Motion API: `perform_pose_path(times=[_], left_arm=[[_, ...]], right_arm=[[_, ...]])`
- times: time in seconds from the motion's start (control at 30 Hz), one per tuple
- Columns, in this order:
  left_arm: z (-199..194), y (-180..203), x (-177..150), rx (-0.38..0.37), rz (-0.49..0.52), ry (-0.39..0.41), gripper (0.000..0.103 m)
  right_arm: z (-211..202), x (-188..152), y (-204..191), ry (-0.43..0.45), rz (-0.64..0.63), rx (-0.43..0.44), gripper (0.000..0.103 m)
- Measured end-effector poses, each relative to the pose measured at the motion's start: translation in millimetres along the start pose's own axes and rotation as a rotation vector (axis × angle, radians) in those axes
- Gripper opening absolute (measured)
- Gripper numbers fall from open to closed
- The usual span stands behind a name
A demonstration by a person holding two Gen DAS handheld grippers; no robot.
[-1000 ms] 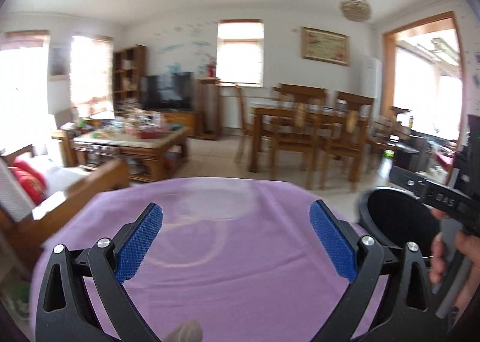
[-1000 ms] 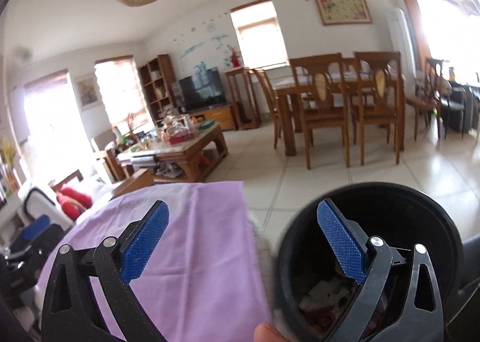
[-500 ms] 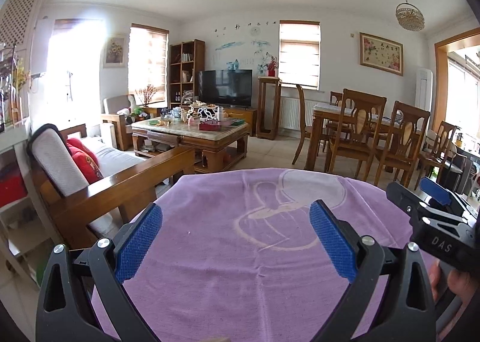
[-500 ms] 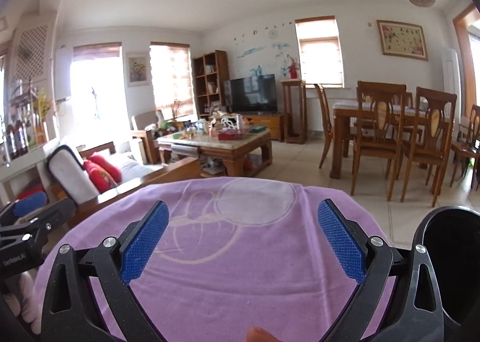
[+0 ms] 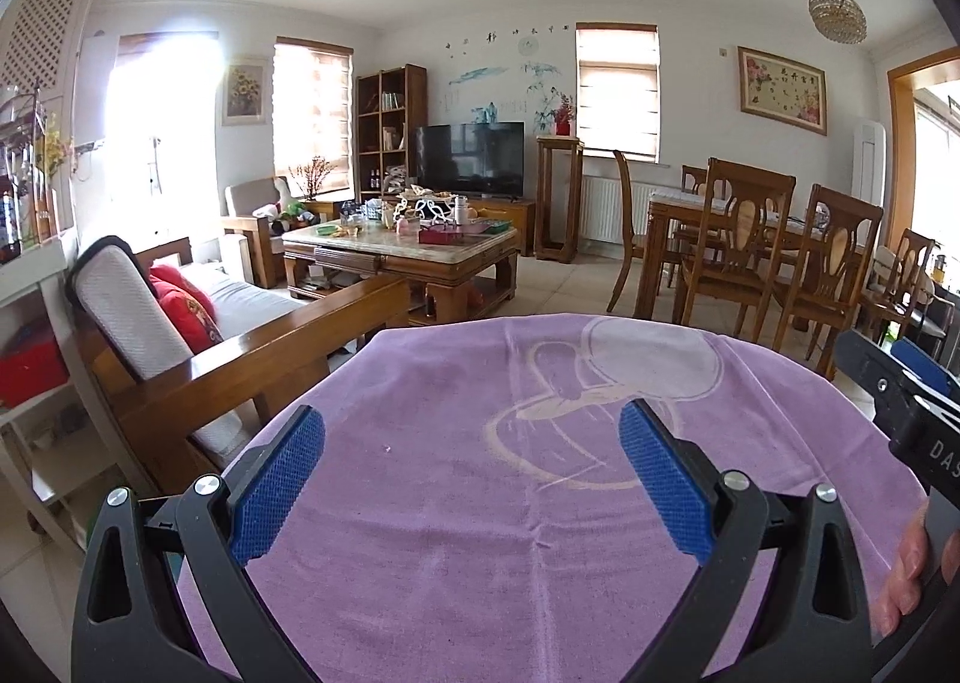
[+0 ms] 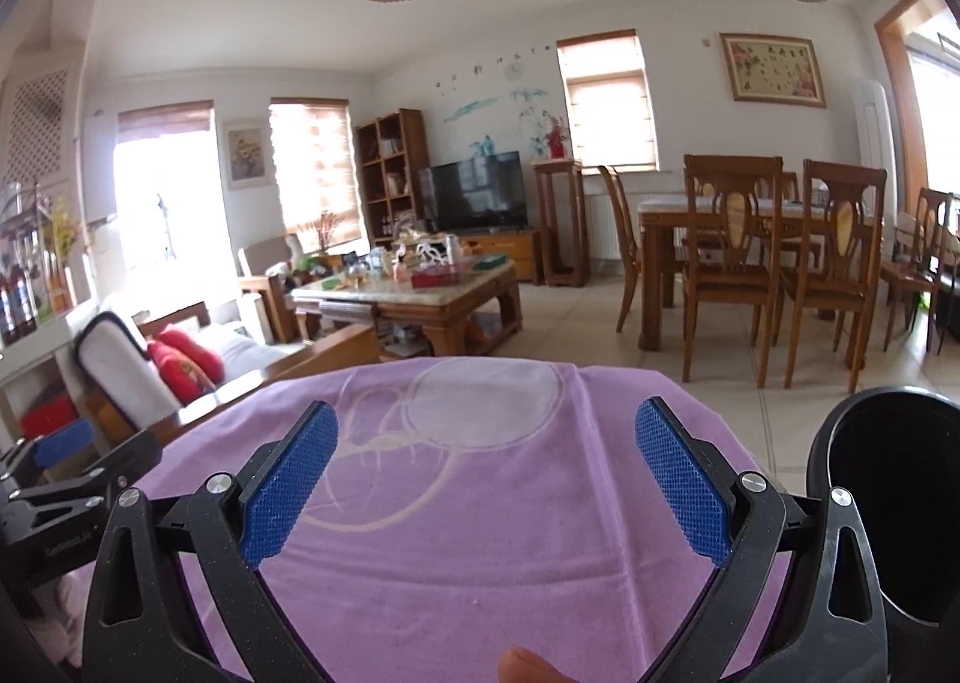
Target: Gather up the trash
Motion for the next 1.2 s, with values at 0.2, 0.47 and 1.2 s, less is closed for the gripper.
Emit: perform_pose_path(times=[0.2,0.47,1.2], left_arm=[[7.8,9.1,-0.7,0.02,0.046,-0.038,0.098],[6.2,7.4,-1.1,0.022,0.041,-0.035,0.098],[2.8,9.3,-1.5,0.024,0.06,-0.021,0.098]], right_arm=[[-1.3,-0.2,-7.9,0.008,-0.054,0.013,0.098],[-4.3,-3.8,-0.7,0.009,-0.022,0.012,0.098],[-9.2,-4.9,-1.4,0.016,-0.015,0.011,0.098]])
Point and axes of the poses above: each gripper's, at about its wrist camera, not at the fingertips, and z roughly the way its jaws point, y to its right, x to its top, the point moved 3 cm from there along z, roughly the way its jaws point, and after that the axes turned 3 degrees about y, right-handed, at the moved point
